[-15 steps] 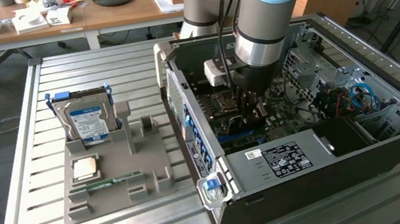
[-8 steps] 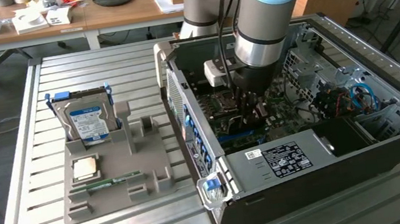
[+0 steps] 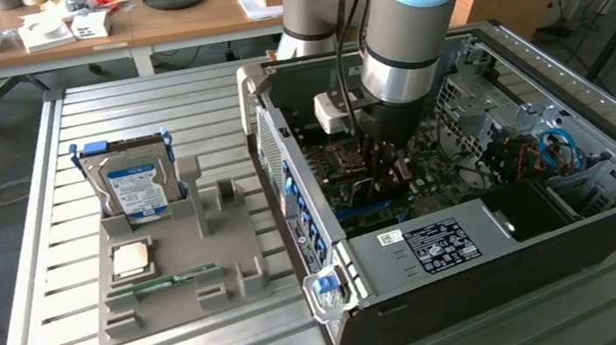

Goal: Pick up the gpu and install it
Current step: 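Insert the gpu into the slot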

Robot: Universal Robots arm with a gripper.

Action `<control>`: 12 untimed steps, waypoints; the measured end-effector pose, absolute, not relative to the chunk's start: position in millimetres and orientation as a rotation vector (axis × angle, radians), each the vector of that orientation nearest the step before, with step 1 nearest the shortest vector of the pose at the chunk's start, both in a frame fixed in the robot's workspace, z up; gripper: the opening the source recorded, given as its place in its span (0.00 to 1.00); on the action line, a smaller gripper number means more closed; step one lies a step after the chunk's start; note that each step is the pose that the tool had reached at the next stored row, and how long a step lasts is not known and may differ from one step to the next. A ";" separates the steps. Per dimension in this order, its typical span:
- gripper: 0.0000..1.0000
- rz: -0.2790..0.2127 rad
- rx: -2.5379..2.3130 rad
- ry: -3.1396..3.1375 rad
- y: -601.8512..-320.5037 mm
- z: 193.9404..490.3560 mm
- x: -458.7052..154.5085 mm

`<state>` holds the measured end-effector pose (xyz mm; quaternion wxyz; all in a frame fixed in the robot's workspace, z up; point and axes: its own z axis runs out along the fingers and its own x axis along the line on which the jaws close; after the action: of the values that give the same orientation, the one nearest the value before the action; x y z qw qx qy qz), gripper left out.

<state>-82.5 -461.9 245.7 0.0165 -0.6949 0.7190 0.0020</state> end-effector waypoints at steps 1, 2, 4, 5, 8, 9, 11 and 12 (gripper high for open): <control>0.26 0.006 -2.160 2.235 -461.9 245.7 -82.5; 0.26 0.006 -2.160 2.235 -461.9 245.7 -82.5; 0.26 0.006 -2.160 2.235 -461.9 245.4 -82.5; 0.26 0.006 -2.160 2.235 -461.9 245.4 -82.5; 0.26 0.006 -2.160 2.235 -461.9 245.4 -82.5; 0.26 0.006 -2.160 2.235 -461.9 245.2 -82.5; 0.26 0.006 -2.160 2.235 -461.9 245.2 -82.5; 0.26 0.006 -2.160 2.235 -461.9 245.2 -82.5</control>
<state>-82.5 -461.9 245.2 0.0165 -0.6949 0.7189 0.0020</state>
